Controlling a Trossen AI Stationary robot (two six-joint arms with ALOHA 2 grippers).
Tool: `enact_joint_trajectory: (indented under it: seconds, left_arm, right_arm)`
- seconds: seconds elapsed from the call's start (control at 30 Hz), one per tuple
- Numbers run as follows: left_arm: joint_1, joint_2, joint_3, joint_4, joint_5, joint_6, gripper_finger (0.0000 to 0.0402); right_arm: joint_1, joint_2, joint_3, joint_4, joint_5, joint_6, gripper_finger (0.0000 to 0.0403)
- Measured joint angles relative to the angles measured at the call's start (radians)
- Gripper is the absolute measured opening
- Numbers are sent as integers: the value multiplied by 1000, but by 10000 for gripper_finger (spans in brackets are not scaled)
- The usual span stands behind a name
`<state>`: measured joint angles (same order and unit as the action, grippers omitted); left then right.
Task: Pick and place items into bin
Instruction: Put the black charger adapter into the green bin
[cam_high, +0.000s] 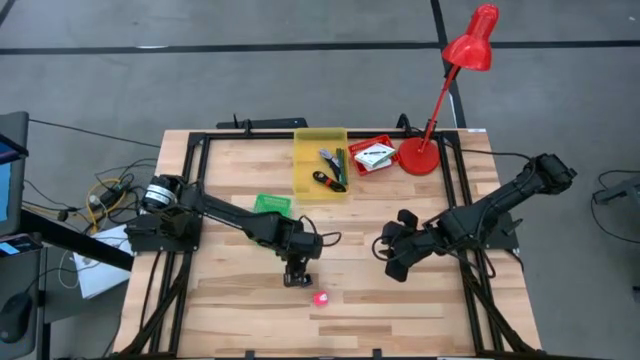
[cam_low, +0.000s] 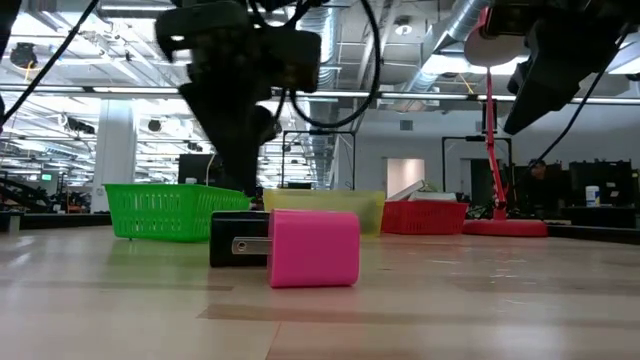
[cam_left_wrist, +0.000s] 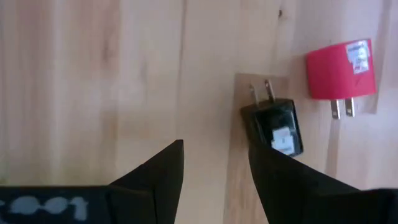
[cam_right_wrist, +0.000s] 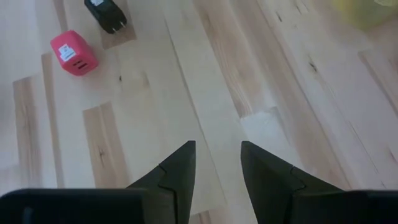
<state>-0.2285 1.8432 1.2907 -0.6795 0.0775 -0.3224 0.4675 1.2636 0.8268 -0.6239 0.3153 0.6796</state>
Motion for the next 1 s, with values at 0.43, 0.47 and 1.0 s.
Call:
enact_joint_trajectory:
  seconds: [0.43,0.47,1.0]
  left_arm:
    - [-75,10,6,72,16,-97,169]
    - [-80,10,6,79,16,-114,169]
    - [-96,10,6,121,-32,-261,169]
  right_arm:
    - [0,0,0,11,0,-1,123]
    - [0,0,0,11,0,0,123]
    - [0,0,0,18,0,1,123]
